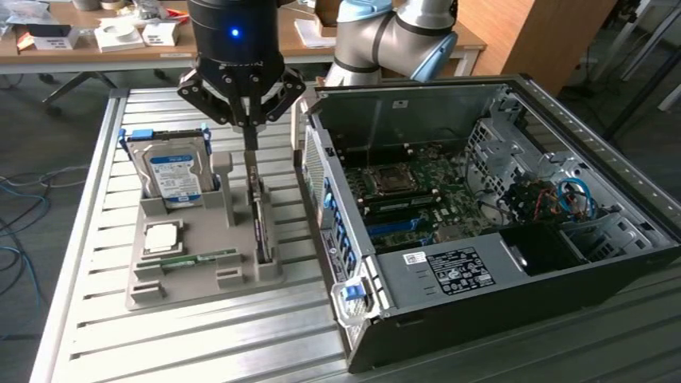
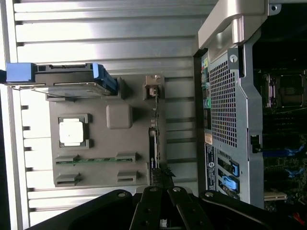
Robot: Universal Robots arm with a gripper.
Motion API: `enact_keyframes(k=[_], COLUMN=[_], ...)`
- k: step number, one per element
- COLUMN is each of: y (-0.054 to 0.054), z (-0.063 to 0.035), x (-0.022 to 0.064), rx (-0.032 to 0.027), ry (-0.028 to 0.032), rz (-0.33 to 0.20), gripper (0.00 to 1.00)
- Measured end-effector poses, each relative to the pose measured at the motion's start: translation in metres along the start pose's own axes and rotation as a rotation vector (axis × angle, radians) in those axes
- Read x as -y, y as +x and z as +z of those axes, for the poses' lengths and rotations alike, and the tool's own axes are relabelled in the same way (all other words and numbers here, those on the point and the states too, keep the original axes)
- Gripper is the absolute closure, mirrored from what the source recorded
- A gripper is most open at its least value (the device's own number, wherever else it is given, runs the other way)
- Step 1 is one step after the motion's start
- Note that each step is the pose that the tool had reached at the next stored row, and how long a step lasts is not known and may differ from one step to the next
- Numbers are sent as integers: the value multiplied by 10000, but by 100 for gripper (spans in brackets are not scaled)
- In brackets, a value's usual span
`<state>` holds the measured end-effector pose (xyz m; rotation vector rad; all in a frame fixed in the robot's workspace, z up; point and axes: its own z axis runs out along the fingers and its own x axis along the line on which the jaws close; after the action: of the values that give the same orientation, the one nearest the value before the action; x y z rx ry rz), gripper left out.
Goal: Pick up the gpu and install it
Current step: 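Pick up the gpu and move the gpu toward the slot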
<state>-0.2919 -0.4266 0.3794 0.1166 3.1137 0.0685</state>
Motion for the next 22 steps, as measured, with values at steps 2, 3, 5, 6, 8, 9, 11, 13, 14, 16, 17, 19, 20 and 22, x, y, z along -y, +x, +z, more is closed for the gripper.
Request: enact_keyframes(k=[2,3,5,6,8,9,11,13,14,16,17,19,20,22], y=[0,0,0,0,0,0,0,0,0,0,0,0,0,0], z=[0,0,0,0,0,0,0,0,0,0,0,0,0,4], x=[0,0,0,0,0,0,0,0,0,0,0,0,0,0], rx=[0,0,-1,0,0,0,0,0,0,0,0,-1,-1,1], ry=[0,0,0,0,0,0,0,0,0,0,0,0,0,-1], rz=[0,0,0,0,0,0,0,0,0,0,0,0,0,0], gripper=[89,89,89,89,89,89,89,83,77,71,65,58,58,58])
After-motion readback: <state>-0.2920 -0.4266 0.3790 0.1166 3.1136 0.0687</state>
